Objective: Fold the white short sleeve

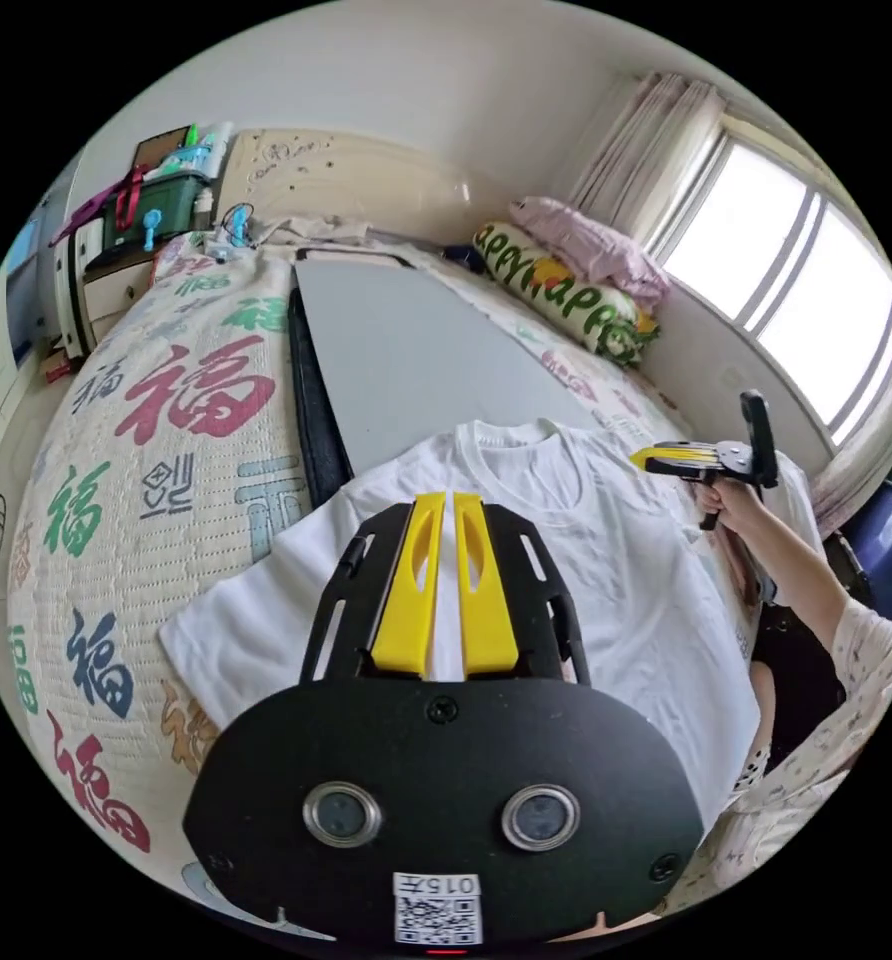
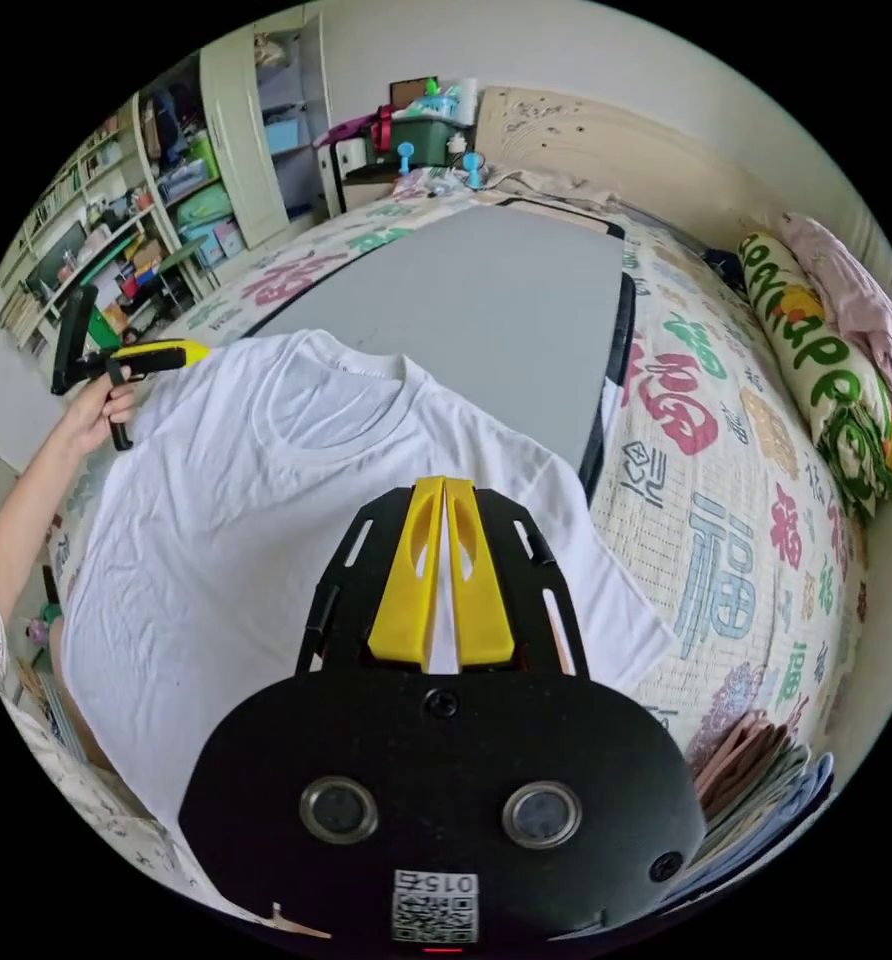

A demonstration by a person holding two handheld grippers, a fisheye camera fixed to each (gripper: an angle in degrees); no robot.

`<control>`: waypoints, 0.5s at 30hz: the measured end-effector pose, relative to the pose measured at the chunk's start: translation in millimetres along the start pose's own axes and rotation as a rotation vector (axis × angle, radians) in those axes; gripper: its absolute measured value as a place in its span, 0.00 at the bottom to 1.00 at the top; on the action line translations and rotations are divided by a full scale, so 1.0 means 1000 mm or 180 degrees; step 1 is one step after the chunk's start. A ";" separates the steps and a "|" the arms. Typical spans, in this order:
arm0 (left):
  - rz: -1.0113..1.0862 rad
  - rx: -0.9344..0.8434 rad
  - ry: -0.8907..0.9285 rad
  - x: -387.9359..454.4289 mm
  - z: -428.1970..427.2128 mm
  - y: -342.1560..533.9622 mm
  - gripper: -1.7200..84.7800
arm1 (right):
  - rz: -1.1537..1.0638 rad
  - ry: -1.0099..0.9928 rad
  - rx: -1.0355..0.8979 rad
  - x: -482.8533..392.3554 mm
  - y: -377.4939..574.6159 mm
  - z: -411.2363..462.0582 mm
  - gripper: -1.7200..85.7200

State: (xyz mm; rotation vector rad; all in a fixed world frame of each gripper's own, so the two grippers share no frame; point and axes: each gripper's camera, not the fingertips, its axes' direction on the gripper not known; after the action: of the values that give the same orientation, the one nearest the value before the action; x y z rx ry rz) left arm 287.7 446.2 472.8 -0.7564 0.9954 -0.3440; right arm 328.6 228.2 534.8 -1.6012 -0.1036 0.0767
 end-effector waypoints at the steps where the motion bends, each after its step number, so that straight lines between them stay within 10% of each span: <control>1: -0.0066 -0.0119 -0.0080 0.001 0.035 -0.012 0.02 | 0.0057 0.0154 -0.0061 -0.004 -0.011 0.006 0.01; 10: 0.0015 -0.0159 -0.0647 0.029 0.190 -0.053 0.01 | 0.0031 0.1065 -0.0038 -0.035 -0.063 -0.012 0.01; 15: -0.0032 0.0088 -0.0620 0.050 0.220 -0.031 0.05 | 0.0293 0.0496 0.0129 -0.034 -0.047 -0.091 0.01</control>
State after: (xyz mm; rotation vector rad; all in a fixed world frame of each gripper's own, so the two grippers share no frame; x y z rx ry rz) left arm 503.2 486.5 534.6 -0.7550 0.8024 -0.2865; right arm 303.8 135.7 584.3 -1.5656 0.0922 0.0251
